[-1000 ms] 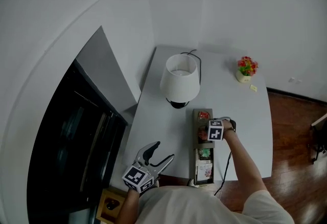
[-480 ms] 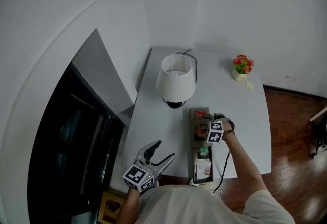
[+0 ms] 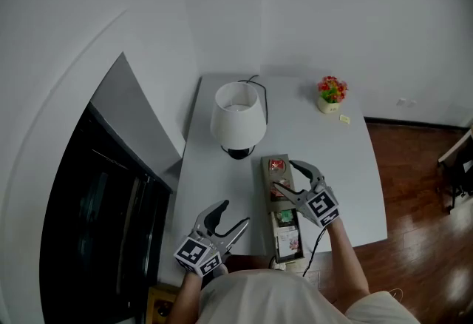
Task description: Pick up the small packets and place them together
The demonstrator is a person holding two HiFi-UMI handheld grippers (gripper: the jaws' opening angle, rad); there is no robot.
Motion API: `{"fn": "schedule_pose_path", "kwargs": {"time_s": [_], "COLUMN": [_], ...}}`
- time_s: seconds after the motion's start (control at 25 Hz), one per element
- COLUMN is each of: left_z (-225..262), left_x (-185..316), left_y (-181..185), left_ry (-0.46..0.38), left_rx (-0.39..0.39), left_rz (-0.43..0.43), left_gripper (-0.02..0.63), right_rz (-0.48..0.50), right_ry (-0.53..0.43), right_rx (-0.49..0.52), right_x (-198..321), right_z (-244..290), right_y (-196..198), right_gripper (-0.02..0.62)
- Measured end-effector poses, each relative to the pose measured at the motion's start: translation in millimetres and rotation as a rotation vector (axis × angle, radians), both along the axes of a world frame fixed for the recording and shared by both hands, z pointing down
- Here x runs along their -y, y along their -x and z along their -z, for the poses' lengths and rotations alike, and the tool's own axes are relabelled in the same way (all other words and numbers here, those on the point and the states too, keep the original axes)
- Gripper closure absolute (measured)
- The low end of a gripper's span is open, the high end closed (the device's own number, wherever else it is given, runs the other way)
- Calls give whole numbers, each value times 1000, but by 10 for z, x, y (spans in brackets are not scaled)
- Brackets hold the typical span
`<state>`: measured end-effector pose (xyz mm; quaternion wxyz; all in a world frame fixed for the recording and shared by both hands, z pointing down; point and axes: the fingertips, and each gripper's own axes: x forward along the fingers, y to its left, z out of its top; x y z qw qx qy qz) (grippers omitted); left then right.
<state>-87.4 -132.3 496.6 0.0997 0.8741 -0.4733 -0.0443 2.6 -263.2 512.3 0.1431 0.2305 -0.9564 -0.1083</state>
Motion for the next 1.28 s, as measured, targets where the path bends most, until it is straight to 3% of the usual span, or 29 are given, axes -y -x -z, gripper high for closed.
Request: {"fn": "schedule_pose_path", "kwargs": {"time_s": [0.08,0.24,0.4,0.48,0.56,0.8,1.28], "left_z": [32,-3,-9,11,13,-25,21], "left_x": [19,57,29,3,-31,-94,-153], "left_y": [17,50,43,3,-47,-155,-191], "left_ry": [-17,-34,-38,-43,-49,-50,-63], "left_rx": [19,82,67,66,69,69,86], "left_rz": [20,64,73,64,51,38,86], "left_gripper": [307,292,290,290,290,290,290], "right_rz": [-55,-170,-133,-184,-226,-252,-171], "right_ry": [26,96,56,49,42,72,52], "right_rx": [125,365,390,403,354,318,300], "right_x": [-144,-370,-821,-901,-948,-946,-999], "right_z": [191,345,312,293,214,72,181], "right_y": [-100,-379,-501,-597,-653,-733,-601], "right_gripper": [146,143,194,198,202,204,206]}}
